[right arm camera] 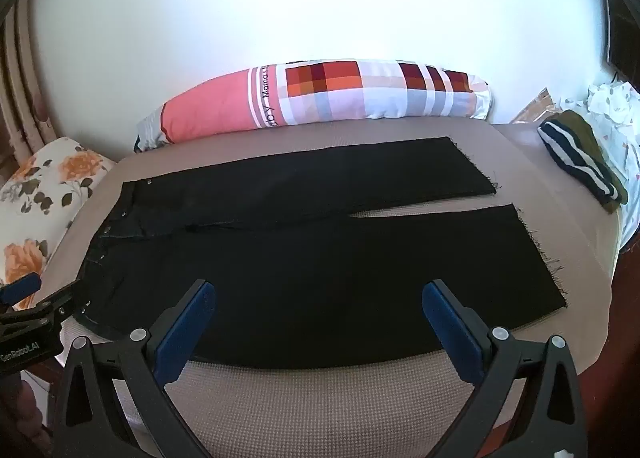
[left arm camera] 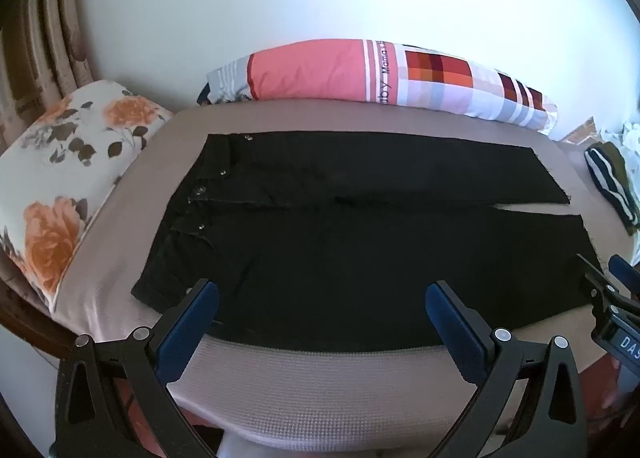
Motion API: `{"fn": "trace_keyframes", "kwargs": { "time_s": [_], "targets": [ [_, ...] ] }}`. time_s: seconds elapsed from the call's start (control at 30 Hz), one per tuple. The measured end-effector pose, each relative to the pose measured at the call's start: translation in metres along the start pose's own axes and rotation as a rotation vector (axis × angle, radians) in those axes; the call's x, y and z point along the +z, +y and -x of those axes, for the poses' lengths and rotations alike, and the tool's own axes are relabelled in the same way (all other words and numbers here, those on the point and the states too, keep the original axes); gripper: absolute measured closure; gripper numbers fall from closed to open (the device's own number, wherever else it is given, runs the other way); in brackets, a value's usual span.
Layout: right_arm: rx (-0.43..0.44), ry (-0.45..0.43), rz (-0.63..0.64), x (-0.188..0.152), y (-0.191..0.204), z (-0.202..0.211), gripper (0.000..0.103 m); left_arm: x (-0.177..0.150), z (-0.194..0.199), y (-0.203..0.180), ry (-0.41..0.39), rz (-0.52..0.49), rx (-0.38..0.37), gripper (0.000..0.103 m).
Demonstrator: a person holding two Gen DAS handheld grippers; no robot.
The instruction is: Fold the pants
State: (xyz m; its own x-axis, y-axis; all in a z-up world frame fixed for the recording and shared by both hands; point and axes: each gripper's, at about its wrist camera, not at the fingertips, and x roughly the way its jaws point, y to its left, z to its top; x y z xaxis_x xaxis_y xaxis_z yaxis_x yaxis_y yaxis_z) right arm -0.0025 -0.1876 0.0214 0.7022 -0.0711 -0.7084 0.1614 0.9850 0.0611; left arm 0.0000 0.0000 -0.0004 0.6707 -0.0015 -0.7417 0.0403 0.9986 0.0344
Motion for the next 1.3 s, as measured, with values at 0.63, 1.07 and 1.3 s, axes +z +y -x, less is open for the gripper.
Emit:
{"fn": "trace_keyframes", "kwargs": {
  "time_s": [0.63,1.07,1.3],
  "targets": [
    [-0.037,0.030,0.027,0.000,0.007,-0.005,0.000,-0.013,-0.022,0.014,0.082,0.038,-0.017,0.000],
    [-0.047,0.056,0.017,-0.002,0.006,-0.017,0.000,-0.014,-0.032,0.015,0.100,0.036,-0.011,0.000],
    [-0.035,0.052,0.012,-0.003,0.007,-0.020,0.000,-0.013,-0.037,0.013,0.106,0.030,-0.016,0.000]
  ]
}}
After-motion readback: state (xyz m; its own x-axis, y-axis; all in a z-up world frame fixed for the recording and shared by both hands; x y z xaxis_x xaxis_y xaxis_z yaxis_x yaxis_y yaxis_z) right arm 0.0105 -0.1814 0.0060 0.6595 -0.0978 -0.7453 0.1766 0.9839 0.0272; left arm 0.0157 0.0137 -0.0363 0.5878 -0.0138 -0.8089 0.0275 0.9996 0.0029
